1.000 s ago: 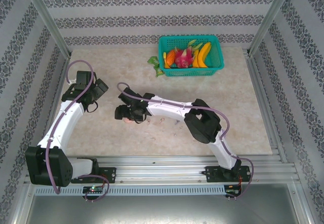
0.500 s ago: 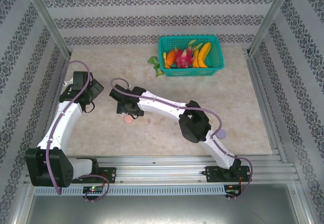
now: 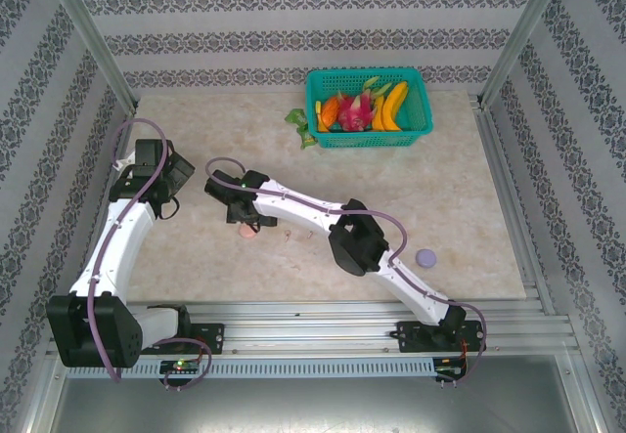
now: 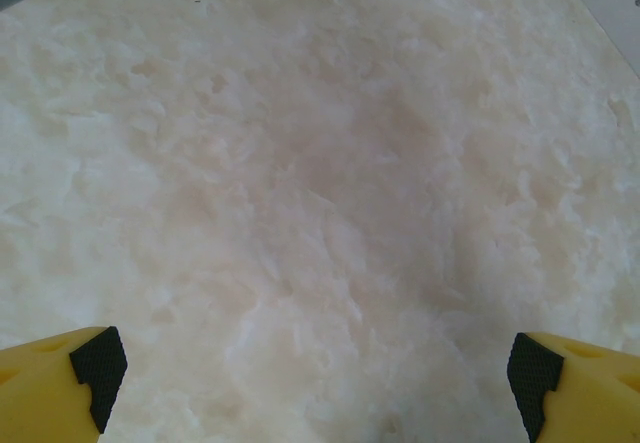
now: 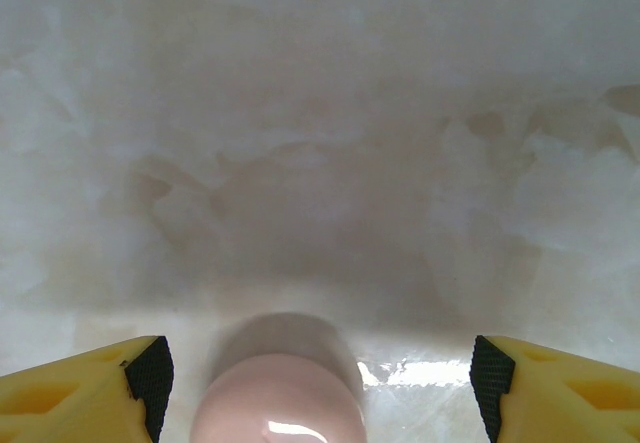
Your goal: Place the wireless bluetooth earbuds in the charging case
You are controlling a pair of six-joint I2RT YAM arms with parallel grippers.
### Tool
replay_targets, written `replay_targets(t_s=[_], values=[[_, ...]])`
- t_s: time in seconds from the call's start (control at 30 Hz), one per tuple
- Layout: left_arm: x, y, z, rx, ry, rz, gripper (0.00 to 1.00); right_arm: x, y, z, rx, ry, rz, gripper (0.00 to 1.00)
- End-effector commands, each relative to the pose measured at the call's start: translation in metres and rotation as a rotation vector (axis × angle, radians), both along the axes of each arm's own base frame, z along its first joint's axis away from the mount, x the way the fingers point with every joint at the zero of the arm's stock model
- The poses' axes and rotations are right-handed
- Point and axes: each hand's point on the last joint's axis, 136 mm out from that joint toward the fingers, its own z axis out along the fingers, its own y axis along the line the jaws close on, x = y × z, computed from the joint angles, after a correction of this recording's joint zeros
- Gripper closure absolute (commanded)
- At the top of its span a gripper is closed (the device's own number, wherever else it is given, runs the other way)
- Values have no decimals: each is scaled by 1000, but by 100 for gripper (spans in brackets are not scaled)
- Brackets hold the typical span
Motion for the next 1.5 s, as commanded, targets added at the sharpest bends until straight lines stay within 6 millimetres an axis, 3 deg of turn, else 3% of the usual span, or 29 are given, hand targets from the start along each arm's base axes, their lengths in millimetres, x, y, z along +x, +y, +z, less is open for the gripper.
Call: replay_targets(t_s=[0.0, 0.33, 0.67, 1.2, 1.47], values=[[-8, 7, 3, 2, 3, 33, 0, -7, -2, -2, -59, -14, 34, 20], [-8, 4, -1, -17, 5, 26, 0, -20, -2, -13, -99, 11, 100, 20], [-9, 3, 0, -27, -3, 30, 0, -31, -7, -11, -125, 22, 137, 20], [-14, -2, -11, -67, 4, 34, 0, -39, -12, 15, -88, 16, 157, 20], [-18, -3, -16, -92, 1, 54, 0, -31, -9, 28, -33, 0, 58, 19]])
